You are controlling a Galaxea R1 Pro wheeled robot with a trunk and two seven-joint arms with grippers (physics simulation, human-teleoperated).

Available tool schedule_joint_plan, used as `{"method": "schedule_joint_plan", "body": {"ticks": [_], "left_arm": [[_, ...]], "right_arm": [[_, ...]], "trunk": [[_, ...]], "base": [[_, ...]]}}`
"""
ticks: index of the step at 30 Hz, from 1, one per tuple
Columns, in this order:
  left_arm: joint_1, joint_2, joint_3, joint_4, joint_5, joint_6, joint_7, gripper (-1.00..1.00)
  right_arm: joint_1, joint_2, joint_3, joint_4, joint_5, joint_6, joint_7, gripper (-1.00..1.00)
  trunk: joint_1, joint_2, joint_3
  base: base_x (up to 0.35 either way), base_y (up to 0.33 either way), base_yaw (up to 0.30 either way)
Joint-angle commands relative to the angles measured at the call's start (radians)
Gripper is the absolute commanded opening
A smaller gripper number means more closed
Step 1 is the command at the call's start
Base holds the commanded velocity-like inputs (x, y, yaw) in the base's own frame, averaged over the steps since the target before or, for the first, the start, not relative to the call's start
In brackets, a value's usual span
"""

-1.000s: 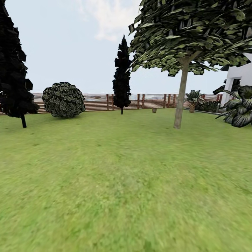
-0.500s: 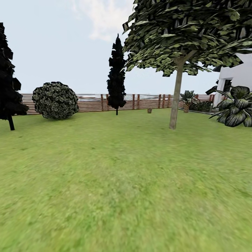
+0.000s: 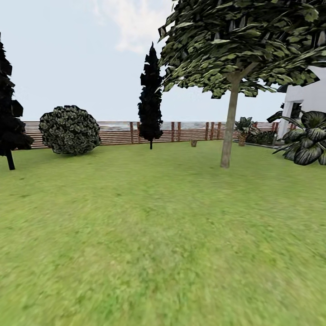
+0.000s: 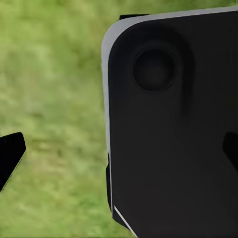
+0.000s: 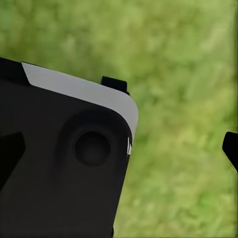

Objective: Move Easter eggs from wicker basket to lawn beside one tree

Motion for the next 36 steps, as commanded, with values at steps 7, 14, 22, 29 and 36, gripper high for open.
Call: {"method": "schedule_joint_plan", "body": {"ticks": [7,14,22,29,36], "left_arm": [[0.001,0.000,-0.002,-0.002,-0.001,-0.001,0.001,1.00],[0.001,-0.002,-0.002,-0.001,-0.001,-0.001,0.001,1.00],[0.001,-0.001,-0.002,-0.002,-0.001,-0.001,0.001,1.00],[0.001,0.001,-0.002,-0.002,-0.001,-0.001,0.002,1.00],[0.001,0.000,-0.002,-0.002,-0.001,-0.002,0.002,1.00]], "right_arm": [[-0.002,0.000,0.004,0.004,0.002,-0.007,0.000,1.00],[-0.002,0.000,0.004,0.005,0.004,-0.007,0.000,1.00],[-0.002,0.001,0.006,0.005,0.008,-0.008,0.000,1.00],[-0.002,0.001,0.005,0.005,0.009,-0.007,0.000,1.00],[-0.002,0.001,0.005,0.005,0.009,-0.007,0.000,1.00]], "trunk": [[0.001,0.000,-0.001],[0.001,0.000,-0.001],[0.001,0.000,-0.001],[0.001,0.000,-0.001],[0.001,0.000,-0.001]], "base": [[0.335,0.000,0.000],[0.336,0.000,0.000],[0.335,0.000,0.000],[0.335,0.000,0.000],[0.335,0.000,0.000]]}}
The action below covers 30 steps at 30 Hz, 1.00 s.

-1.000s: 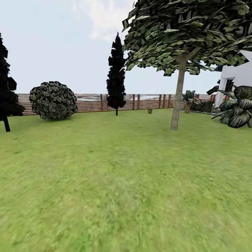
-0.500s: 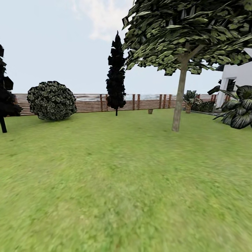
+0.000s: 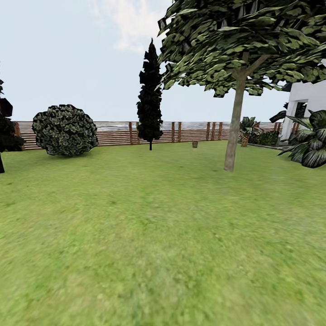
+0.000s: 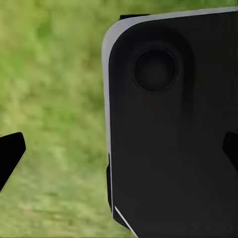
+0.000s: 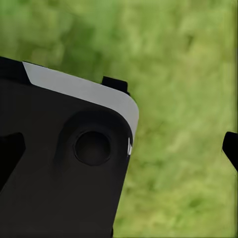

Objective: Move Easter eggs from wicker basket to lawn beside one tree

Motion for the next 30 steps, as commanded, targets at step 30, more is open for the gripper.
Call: {"method": "schedule_joint_plan", "body": {"ticks": [30], "left_arm": [[0.001,0.002,-0.001,-0.003,0.001,-0.003,0.003,1.00]], "right_arm": [[-0.002,-0.005,-0.001,-0.004,-0.006,-0.007,0.000,1.00]], "trunk": [[0.001,0.000,-0.001]], "base": [[0.335,0.000,0.000]]}}
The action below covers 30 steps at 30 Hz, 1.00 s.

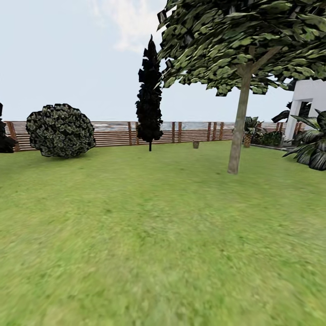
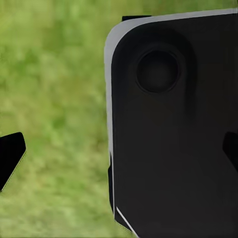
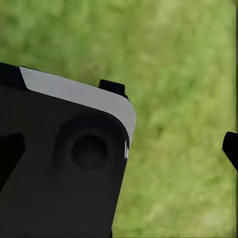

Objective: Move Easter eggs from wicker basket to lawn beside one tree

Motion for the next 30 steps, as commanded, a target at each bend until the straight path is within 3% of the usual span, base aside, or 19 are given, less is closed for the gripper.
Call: {"method": "schedule_joint_plan", "body": {"ticks": [1,30], "left_arm": [[0.001,0.000,-0.002,-0.002,-0.001,-0.001,0.001,1.00],[0.001,-0.001,-0.002,-0.002,-0.001,-0.001,0.001,1.00]], "right_arm": [[-0.002,0.000,0.004,0.004,0.002,-0.007,0.000,1.00],[-0.002,-0.001,0.003,0.004,0.002,-0.008,0.000,1.00]], "trunk": [[0.001,0.000,-0.001],[0.001,0.000,-0.001]], "base": [[0.335,0.000,0.000],[0.281,0.000,0.000]]}}
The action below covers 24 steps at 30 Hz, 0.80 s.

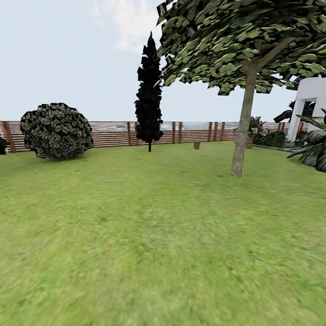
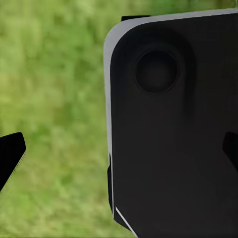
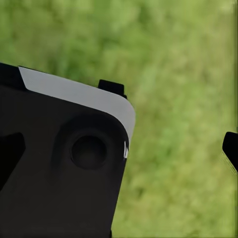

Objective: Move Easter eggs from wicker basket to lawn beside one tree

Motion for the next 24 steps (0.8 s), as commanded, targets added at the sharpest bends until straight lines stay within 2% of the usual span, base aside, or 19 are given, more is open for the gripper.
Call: {"method": "schedule_joint_plan", "body": {"ticks": [1,24], "left_arm": [[0.001,0.000,-0.002,-0.002,-0.001,-0.001,0.001,1.00],[0.001,0.005,-0.002,-0.003,-0.001,-0.003,0.001,1.00]], "right_arm": [[-0.002,0.000,0.004,0.004,0.002,-0.007,0.000,1.00],[-0.002,-0.002,0.004,0.004,0.003,-0.007,0.000,1.00]], "trunk": [[0.001,0.000,-0.001],[0.001,0.000,-0.001]], "base": [[0.274,0.000,0.000],[0.286,0.000,0.000]]}}
